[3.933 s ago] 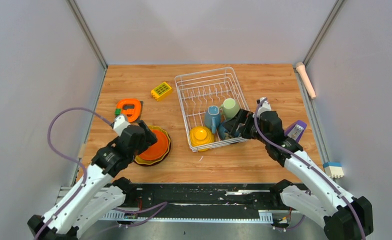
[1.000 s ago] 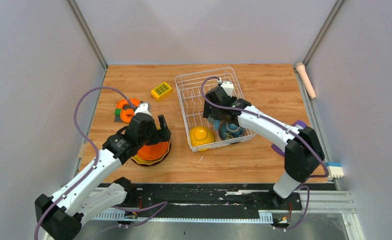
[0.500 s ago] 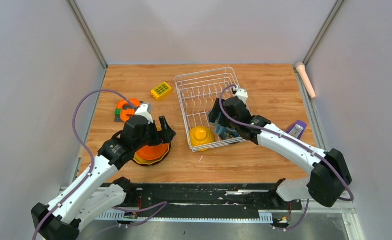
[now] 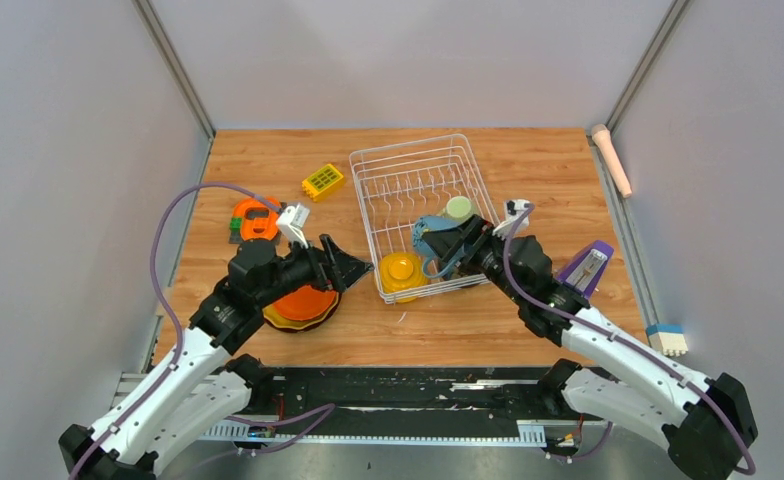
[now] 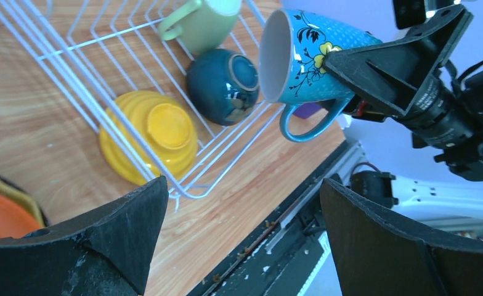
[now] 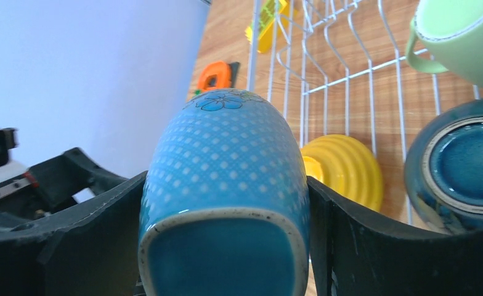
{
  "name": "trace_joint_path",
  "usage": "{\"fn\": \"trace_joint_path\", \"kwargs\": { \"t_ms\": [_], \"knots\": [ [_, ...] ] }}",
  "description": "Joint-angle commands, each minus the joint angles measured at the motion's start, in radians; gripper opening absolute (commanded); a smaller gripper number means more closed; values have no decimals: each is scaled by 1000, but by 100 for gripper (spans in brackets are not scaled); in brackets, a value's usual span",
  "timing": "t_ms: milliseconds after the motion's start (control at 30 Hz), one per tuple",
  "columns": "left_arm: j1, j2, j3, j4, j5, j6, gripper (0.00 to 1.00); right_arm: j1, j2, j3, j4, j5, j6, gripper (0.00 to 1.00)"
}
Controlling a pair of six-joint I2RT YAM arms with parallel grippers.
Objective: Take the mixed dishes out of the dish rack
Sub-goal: Pick up the cup from the dish rack.
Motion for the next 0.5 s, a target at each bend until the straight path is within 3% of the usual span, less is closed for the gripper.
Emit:
{"fn": "trace_joint_path", "kwargs": {
  "t_ms": [0,167,467],
  "knots": [
    [2,24,-16,205,132,-58,100,-6,-99,-42,232,-30,101,0],
    [1,116,-57,475,283,-144,99,-6,-146,-107,340,-29,171,0],
    [-9,260,-97,755,395,-264,91,-5,-101,-169,561,-77,284,0]
  ]
}}
